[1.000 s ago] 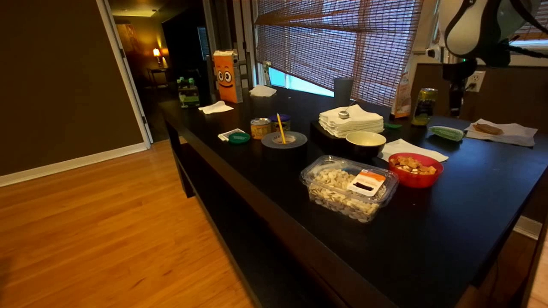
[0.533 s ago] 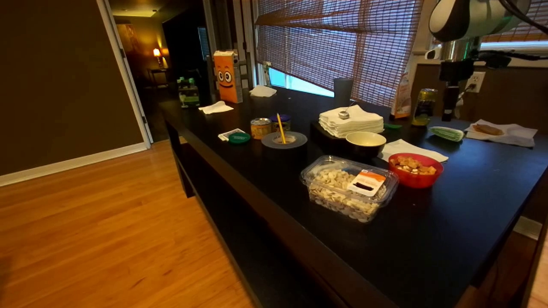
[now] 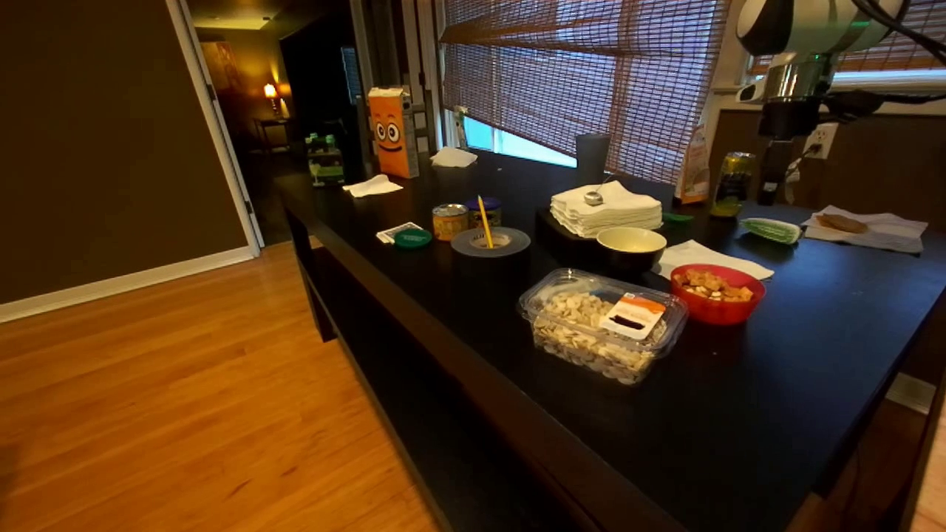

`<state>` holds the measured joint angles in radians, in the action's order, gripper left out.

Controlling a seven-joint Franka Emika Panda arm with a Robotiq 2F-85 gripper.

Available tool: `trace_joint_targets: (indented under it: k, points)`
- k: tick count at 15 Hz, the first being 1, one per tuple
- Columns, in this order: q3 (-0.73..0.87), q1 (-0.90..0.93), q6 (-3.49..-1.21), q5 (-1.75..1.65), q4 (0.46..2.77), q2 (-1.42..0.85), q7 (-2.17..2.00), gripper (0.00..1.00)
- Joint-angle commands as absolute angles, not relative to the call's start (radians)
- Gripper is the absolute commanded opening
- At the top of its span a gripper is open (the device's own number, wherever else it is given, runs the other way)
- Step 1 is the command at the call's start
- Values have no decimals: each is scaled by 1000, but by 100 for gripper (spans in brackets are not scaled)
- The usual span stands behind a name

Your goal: Correctly position the brush that is on the table

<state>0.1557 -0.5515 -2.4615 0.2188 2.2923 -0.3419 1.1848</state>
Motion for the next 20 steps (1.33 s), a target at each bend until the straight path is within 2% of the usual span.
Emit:
trace_joint_targets:
  k: [1, 5, 20]
  points:
    - [172, -534, -2458, 225, 2292, -342, 1188, 100]
    - [207, -521, -2425, 209, 2202, -414, 1075, 100]
    - [117, -816, -1969, 325, 1678, -733, 1190, 100]
